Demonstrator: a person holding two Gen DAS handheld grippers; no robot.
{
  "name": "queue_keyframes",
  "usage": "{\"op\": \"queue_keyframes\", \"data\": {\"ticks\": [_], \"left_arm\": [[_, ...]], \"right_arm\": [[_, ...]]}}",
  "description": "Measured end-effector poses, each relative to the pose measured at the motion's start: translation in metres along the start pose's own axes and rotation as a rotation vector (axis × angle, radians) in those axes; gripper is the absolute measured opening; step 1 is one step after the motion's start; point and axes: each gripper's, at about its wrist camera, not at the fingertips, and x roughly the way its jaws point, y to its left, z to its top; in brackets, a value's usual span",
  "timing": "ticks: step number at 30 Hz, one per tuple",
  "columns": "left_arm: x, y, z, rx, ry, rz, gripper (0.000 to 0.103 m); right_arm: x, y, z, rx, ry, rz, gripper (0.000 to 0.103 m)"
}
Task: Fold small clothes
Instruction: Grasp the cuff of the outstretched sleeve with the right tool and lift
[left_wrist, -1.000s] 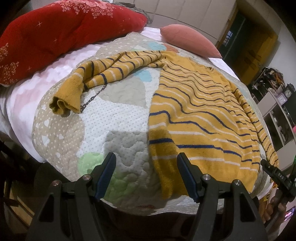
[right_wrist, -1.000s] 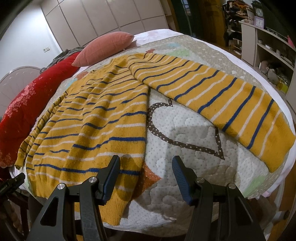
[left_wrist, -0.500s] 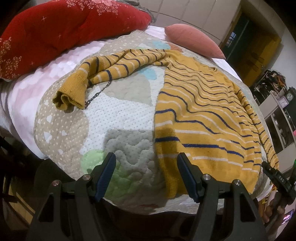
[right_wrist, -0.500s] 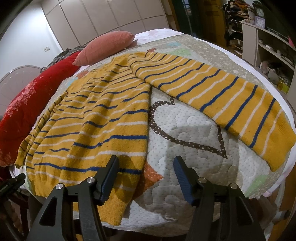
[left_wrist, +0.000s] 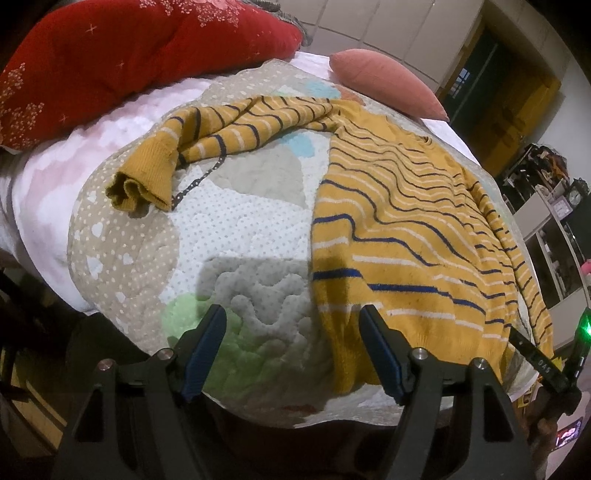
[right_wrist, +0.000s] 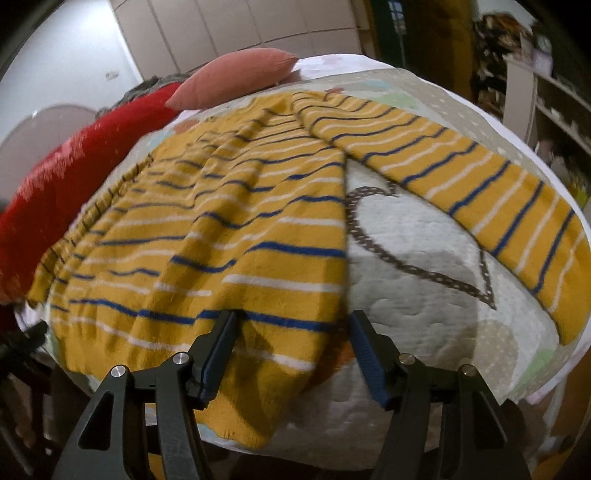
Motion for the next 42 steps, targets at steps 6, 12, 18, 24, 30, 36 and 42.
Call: {"op": "queue_keyframes", "data": {"ticks": [6,12,18,24,30,36,42], "left_arm": [[-0.007,0.005,0.002,-0.012,-0.014,-0.004,0.073],[-0.02,0.004,0.004,0.006,-0.039,0.015,0.073],[-0.019,-0.018,0.003,0.073,-0.039,0.007,0.073],[-0.009,-0.037,-0.003,0.127,-0.008,-0.002,0.073],[0.008,-0.053,-0.003,0.161,0.038,0.004,0.073],[0.014,-0.07,0.0,0.208,0.05,0.003,0.073],[0.027,-0.086,0.005,0.236,0.085,0.003,0.073]], "right_arm": [[-0.008,-0.009,-0.003,0.039,0.027,0.085,0.01],[-0.027,-0.051,-0.017,0.147,0.03,0.068,0.009],[-0.051,-0.087,-0.022,0.277,-0.07,0.045,0.036],[-0.05,-0.158,-0.036,0.575,-0.113,0.063,0.041],[-0.048,-0.186,-0.032,0.69,-0.181,0.105,0.041],[-0.048,-0.202,-0.01,0.728,-0.251,0.055,0.041],[-0.042,-0.22,0.017,0.73,-0.261,-0.011,0.014]]}}
